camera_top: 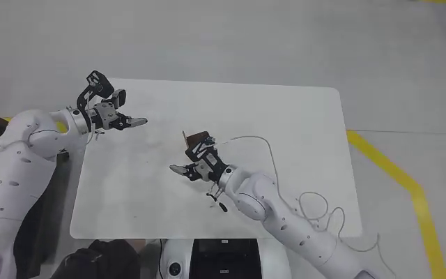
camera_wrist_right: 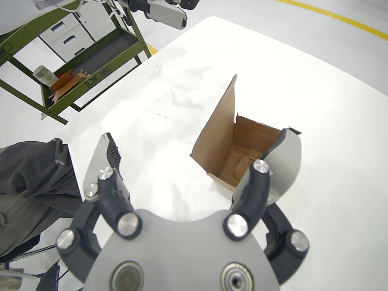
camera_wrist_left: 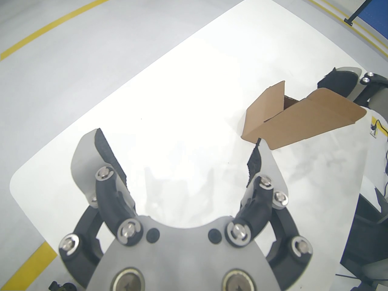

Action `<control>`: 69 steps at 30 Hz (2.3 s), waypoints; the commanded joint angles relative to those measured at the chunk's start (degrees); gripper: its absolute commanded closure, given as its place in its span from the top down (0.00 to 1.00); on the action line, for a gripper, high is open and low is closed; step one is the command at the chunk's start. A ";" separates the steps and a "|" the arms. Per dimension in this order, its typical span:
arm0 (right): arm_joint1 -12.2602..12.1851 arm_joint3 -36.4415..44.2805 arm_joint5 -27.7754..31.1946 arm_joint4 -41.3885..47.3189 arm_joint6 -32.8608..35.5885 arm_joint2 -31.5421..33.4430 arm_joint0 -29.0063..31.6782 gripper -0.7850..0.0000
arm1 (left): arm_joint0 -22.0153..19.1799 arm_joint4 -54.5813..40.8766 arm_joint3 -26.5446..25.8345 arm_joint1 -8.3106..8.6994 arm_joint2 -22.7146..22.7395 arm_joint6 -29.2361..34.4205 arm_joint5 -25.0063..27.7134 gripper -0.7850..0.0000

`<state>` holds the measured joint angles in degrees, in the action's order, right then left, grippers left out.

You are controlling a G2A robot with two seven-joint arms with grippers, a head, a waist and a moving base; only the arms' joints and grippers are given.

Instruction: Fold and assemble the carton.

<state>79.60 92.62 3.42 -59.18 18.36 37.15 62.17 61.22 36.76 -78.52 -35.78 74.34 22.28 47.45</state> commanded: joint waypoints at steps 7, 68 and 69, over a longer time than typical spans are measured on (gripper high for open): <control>0.90 -1.22 -0.40 1.77 3.13 0.42 -1.13 0.00 | 0.00 0.00 0.00 0.00 0.00 0.00 0.00 1.00; -6.82 17.79 20.65 -4.19 5.87 19.25 16.74 1.00 | 0.00 0.00 0.00 0.00 0.00 0.00 0.00 1.00; -6.81 17.33 20.52 -3.86 5.14 19.07 17.07 1.00 | 0.00 0.00 0.00 0.00 0.00 0.00 0.00 1.00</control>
<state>72.77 110.42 24.07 -63.50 24.25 56.40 78.91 61.22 36.77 -78.52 -35.78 74.34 22.28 47.45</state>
